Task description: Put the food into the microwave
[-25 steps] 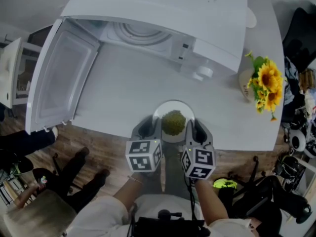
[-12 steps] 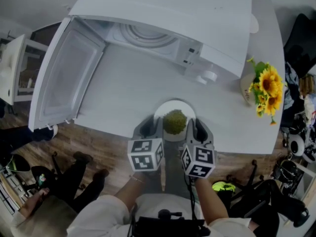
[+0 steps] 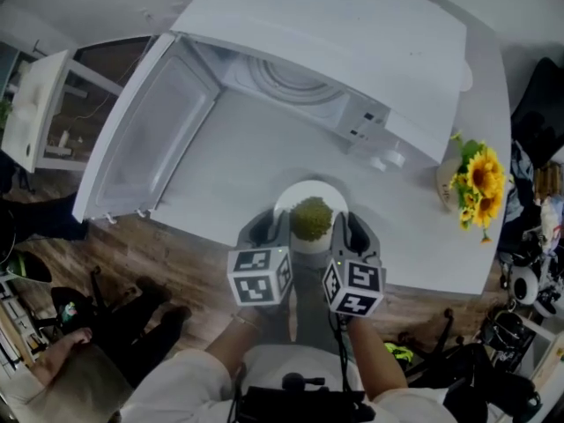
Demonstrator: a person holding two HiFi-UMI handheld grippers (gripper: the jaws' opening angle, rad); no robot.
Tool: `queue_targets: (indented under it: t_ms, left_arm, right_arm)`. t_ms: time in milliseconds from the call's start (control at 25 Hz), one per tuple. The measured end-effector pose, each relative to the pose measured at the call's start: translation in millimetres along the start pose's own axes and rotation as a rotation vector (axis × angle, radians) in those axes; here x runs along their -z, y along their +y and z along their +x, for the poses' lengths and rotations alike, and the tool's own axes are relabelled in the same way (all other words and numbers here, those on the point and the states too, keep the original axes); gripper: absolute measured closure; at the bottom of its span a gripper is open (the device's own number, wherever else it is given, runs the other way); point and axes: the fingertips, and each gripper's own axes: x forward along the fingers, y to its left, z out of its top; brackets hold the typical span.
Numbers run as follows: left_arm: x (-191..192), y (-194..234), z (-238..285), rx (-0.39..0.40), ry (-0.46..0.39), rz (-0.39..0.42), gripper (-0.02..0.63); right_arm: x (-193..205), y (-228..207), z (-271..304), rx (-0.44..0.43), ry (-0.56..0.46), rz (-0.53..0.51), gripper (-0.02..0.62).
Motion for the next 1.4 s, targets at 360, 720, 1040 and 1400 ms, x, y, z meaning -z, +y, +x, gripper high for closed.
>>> queue_targets:
  t_ms: [360,720,1040,1400]
  left_arm:
    - [-38,33,-24,-0.048,-0.072,-0.025,0.512]
    - [-83,58,-39,-0.067,-0.134,-0.021,0.512]
    - [-120,71,-44,-0.066,-0.177,-0.012,0.512]
    - [-157,84,-40,-0.048,-0.216,-0.006,0.512]
  right_arm:
    - [-36,44,9,-0.065,-0.050,-0.027,0.531]
    - [-78,80,20,-0.100,-0.109,-0.052,0.531]
    - [-115,101,26,-0.108,-0.160,-0.073,0.531]
    - [-146,116,38,-0.094,-0.204,-0.070,0.531]
